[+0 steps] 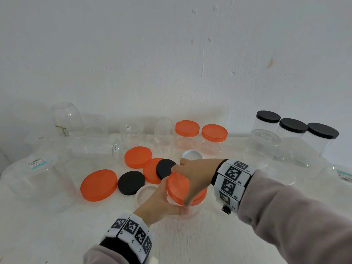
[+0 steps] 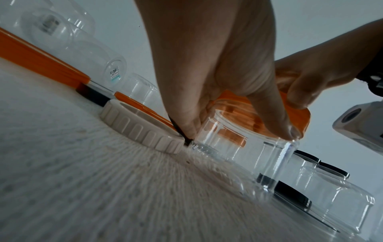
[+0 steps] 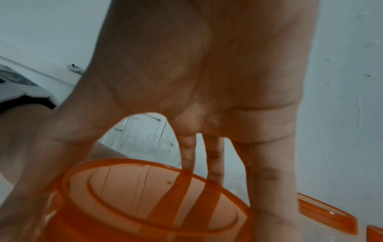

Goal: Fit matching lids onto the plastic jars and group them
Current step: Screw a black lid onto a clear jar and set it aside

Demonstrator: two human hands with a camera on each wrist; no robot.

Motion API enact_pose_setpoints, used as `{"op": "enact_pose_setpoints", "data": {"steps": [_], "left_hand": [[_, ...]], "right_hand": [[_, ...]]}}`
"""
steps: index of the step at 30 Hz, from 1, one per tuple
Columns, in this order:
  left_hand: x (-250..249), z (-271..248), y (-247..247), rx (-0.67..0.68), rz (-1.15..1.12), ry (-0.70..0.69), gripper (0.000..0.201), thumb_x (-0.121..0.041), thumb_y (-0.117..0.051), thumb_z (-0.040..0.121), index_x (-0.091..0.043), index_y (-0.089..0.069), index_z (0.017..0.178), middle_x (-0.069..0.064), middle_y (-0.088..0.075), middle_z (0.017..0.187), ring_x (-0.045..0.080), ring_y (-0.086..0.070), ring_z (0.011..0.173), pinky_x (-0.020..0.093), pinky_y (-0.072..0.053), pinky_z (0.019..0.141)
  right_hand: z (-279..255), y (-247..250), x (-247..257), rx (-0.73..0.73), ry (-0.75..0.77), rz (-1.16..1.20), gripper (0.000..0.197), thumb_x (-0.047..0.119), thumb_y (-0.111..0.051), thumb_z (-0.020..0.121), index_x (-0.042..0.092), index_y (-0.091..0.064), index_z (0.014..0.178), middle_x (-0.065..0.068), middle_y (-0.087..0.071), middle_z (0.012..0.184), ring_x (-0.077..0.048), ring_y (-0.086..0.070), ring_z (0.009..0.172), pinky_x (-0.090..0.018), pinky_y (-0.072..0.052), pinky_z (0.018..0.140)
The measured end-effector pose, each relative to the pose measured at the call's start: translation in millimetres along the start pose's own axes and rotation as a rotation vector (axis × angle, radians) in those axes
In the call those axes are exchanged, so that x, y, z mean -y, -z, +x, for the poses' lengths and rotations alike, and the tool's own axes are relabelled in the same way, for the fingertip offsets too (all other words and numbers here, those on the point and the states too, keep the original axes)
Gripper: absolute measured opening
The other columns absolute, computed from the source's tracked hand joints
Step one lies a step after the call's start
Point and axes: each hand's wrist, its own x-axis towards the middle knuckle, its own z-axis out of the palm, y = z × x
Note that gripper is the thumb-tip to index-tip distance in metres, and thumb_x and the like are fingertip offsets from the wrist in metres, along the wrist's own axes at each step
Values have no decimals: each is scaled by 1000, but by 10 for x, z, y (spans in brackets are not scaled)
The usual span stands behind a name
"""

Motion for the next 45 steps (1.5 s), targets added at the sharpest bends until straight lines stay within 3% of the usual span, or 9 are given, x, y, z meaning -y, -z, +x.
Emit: {"op": "enact_pose_setpoints", "data": {"steps": [3, 10, 14, 20, 24, 27, 33, 39, 45], "left_hand": [[11, 5, -4, -3, -13, -8, 100, -17, -86, 67, -40, -20, 138, -20, -40, 133, -9, -42, 112, 8, -42, 77], [39, 18, -11, -33, 11, 8, 104, -22, -88, 64, -40, -20, 141, -17, -45, 133, 3, -46, 120, 26, -44, 98], [31, 8, -16, -35, 27, 4, 102, -25, -88, 64, -46, -19, 136, -24, -47, 126, -5, -48, 113, 15, -46, 86], [-16, -8, -51, -48, 82, 17, 105, -27, -86, 67, -36, -16, 145, -12, -42, 138, 11, -44, 124, 35, -41, 106], [-27, -9, -45, -22, 130, 23, 108, -29, -85, 68, -35, -10, 146, -13, -36, 139, 9, -41, 124, 26, -41, 103], [-22, -5, -21, 8, 113, 23, 105, -28, -84, 69, -41, -10, 141, -26, -37, 125, -4, -44, 110, 9, -41, 81], [-31, -9, -10, 37, 101, 7, 107, -24, -83, 71, -43, -2, 139, -27, -34, 121, -7, -43, 106, 3, -42, 73], [-58, -15, -10, 39, 133, 20, 109, -25, -82, 72, -36, -2, 144, -19, -34, 131, 1, -38, 116, 12, -37, 89], [-72, -31, -17, 34, 159, 36, 110, -31, -83, 70, -34, -3, 146, -14, -33, 137, 6, -37, 121, 24, -37, 104]], "right_hand": [[19, -32, 0, -33, -14, 4, 99, 65, -72, 66, 29, -24, 144, 3, -37, 131, -25, -51, 111, -36, -46, 78], [63, -161, 33, -104, -77, 39, 90, 72, -65, 65, 23, -35, 134, -3, -42, 117, -23, -47, 93, -33, -41, 67], [90, -224, 56, -140, -123, 72, 87, 74, -63, 63, 20, -39, 127, -2, -42, 111, -24, -47, 90, -35, -46, 69], [78, -219, 17, -120, -95, 85, 87, 68, -67, 63, 26, -35, 132, 1, -39, 114, -25, -45, 99, -37, -46, 74], [57, -165, -26, -81, -14, 39, 96, 59, -73, 63, 34, -23, 142, 3, -36, 131, -27, -42, 115, -37, -44, 79], [28, -95, -34, -28, 60, -19, 99, 45, -77, 66, 40, -17, 144, 6, -32, 135, -25, -39, 118, -42, -47, 87], [-17, 18, -51, 63, 155, -28, 101, 20, -79, 70, 42, -16, 146, 11, -24, 143, -22, -31, 128, -48, -42, 99], [-43, 60, -87, 78, 222, 62, 101, 16, -82, 69, 39, -22, 148, 14, -25, 146, -17, -30, 134, -47, -38, 105], [-21, 1, -74, -6, 247, -9, 97, 33, -82, 70, 41, -23, 146, 10, -32, 142, -19, -38, 124, -36, -40, 93]]}}
